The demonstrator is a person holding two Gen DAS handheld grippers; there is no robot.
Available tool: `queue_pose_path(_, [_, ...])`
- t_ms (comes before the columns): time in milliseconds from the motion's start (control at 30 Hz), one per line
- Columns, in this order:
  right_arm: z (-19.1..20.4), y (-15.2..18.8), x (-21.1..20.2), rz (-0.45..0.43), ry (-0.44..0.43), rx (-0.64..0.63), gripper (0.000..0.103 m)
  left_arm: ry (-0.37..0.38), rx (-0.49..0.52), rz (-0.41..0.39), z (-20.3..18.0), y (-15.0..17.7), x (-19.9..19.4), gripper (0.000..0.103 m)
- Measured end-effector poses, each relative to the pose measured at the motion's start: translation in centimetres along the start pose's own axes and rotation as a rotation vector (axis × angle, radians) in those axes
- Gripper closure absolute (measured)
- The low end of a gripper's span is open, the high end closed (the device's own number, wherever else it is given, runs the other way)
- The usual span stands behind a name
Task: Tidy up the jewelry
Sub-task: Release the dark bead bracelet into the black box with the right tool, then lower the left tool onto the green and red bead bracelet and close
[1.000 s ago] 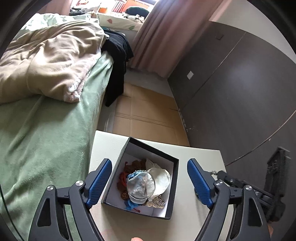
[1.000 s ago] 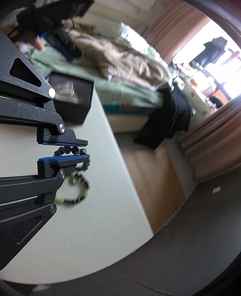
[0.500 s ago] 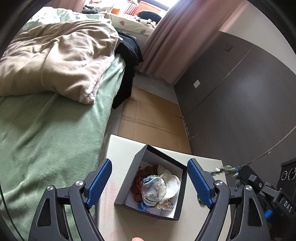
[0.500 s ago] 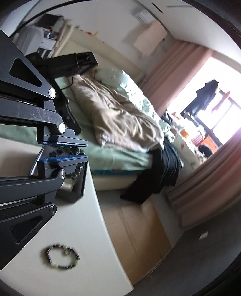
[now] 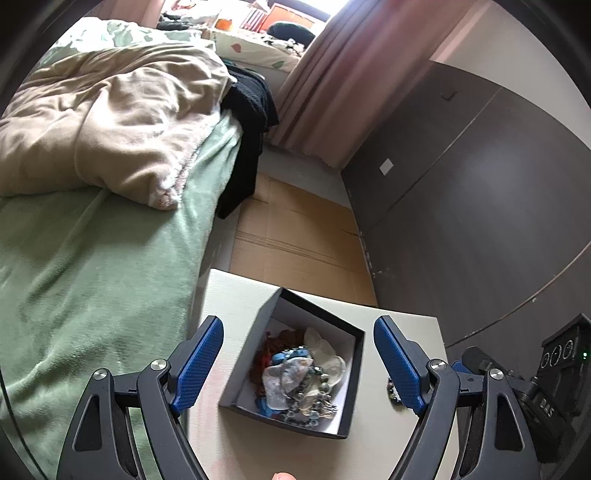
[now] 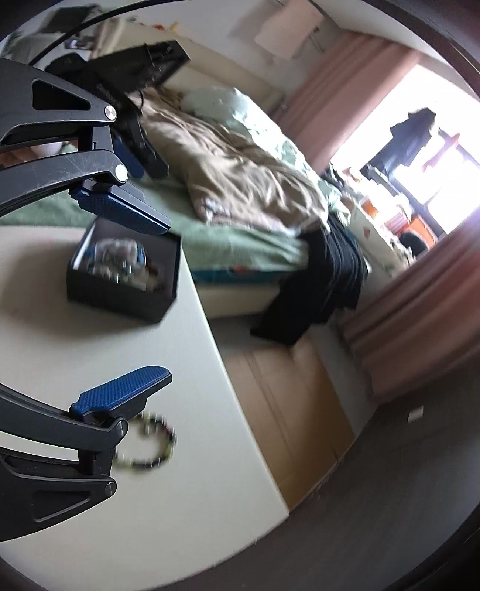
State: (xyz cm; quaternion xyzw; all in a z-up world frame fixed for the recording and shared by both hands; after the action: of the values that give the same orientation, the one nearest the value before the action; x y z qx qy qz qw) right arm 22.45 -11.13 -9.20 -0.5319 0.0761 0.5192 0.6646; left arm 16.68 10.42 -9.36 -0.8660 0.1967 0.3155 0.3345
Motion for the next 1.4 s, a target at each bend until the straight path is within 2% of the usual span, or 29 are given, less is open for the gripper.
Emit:
queue_pose_path(233, [-4.0, 0.0, -2.2, 0.009, 0.068, 0.044, 0.028, 0.022, 0.065, 0.008, -2.5, 1.4, 0.6, 0.019])
queue_pose_path(600, [-8.8, 1.2, -3.2, 0.081, 0.159, 0.080, 0.029, 0.053, 0.174, 0.036, -7.1, 4.6, 2.6, 0.020])
queue_pose_path(667, [-9.8, 1.3, -3.4, 0.084, 0.171, 0.098, 0.029, 0.047, 0.206, 0.038, -8.1, 5.4, 3.1, 0.021])
queue_pose_path(800, [-11.7, 1.4, -4.1, 0.091, 0.220, 0.131, 0.029, 0.033, 0.287, 0.074, -10.0, 7.5, 4.8, 0.032])
queue_pose_path(933, [-12.9, 1.4, -4.8, 0.107, 0.278, 0.118, 0.029, 0.002, 0.336, 0.112, -10.8, 9.3, 6.5, 0.033])
queue_pose_path(1033, [-13.9, 1.6, -5.1, 0.114, 0.274, 0.143, 0.029, -0.024, 0.369, 0.133, -11.2, 10.5, 7.8, 0.034])
queue_pose_path(1200, [-15.1, 1.9, -5.4, 0.116, 0.232, 0.193, 0.029, -0.055, 0.412, 0.167, -11.7, 12.5, 9.9, 0.042])
queue_pose_path(1400, [-16.2, 2.4, -5.2, 0.142, 0.234, 0.232, 0.029, -0.105, 0.479, 0.191, -12.1, 14.6, 12.3, 0.052])
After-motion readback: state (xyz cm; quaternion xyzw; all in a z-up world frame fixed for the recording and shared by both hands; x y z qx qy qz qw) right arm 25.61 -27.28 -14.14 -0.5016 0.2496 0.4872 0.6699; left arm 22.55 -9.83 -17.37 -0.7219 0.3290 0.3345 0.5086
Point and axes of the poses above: each gripper's, at about its wrist camera, not at the fingertips, and x roughly the way its jaws point, z to its left, y to its underside, the point moved 7 cm from there along x, roughly the way its jaws point, and after that the axes turned 12 degrees about -x, right-handed, at the moved point
